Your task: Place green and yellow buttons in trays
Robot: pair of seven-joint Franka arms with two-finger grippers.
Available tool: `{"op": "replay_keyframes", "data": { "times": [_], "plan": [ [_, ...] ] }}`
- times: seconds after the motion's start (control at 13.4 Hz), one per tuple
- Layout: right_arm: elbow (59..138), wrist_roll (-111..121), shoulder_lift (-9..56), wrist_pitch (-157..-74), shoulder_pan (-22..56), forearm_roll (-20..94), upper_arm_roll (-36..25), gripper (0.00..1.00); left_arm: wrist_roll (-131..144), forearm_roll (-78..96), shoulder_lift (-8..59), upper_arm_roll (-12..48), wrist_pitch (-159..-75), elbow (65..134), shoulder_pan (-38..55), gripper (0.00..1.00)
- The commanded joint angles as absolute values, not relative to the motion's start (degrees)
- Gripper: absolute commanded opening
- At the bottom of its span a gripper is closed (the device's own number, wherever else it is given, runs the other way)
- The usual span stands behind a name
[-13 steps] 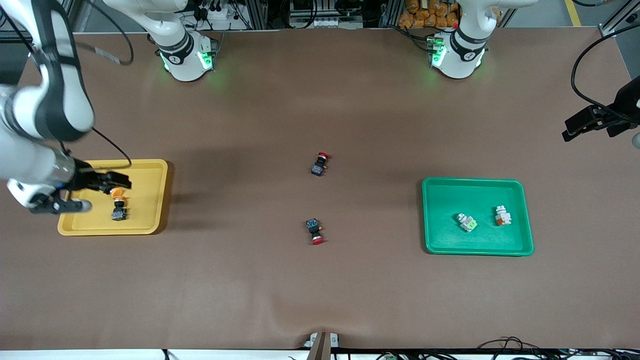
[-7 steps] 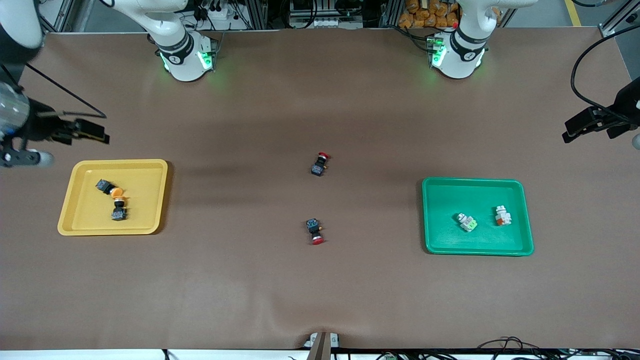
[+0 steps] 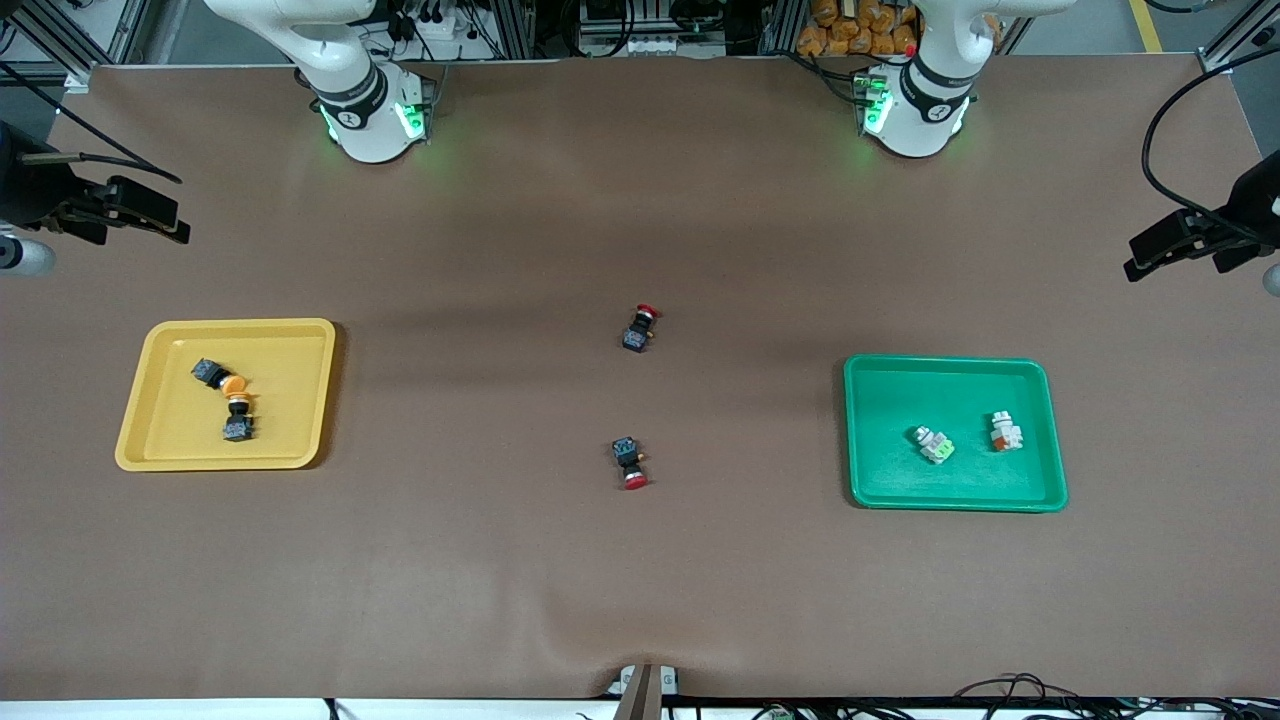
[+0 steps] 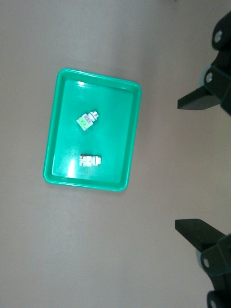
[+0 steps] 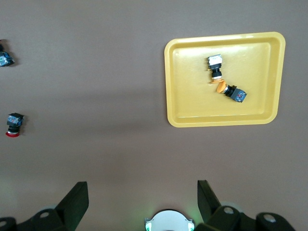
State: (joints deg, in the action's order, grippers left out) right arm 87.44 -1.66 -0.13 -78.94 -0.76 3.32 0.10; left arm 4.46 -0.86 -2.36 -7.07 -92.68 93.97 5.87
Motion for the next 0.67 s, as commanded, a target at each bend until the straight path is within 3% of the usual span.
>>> {"op": "replay_keyframes", "data": {
  "times": [0.0, 0.6],
  "plan": [
    [86.66, -2.64, -0.44, -78.4, 0.0, 1.5, -0.26, 1.0, 3.08, -0.18, -4.39, -7.29, -90.97, 94.22, 5.89, 1.0],
    [86.66, -2.55, -0.44, -78.75, 0.26, 1.49, -0.35, 1.0, 3.25, -0.09, -5.01, -2.21, -91.14, 94.48, 5.89, 1.0]
  ]
}}
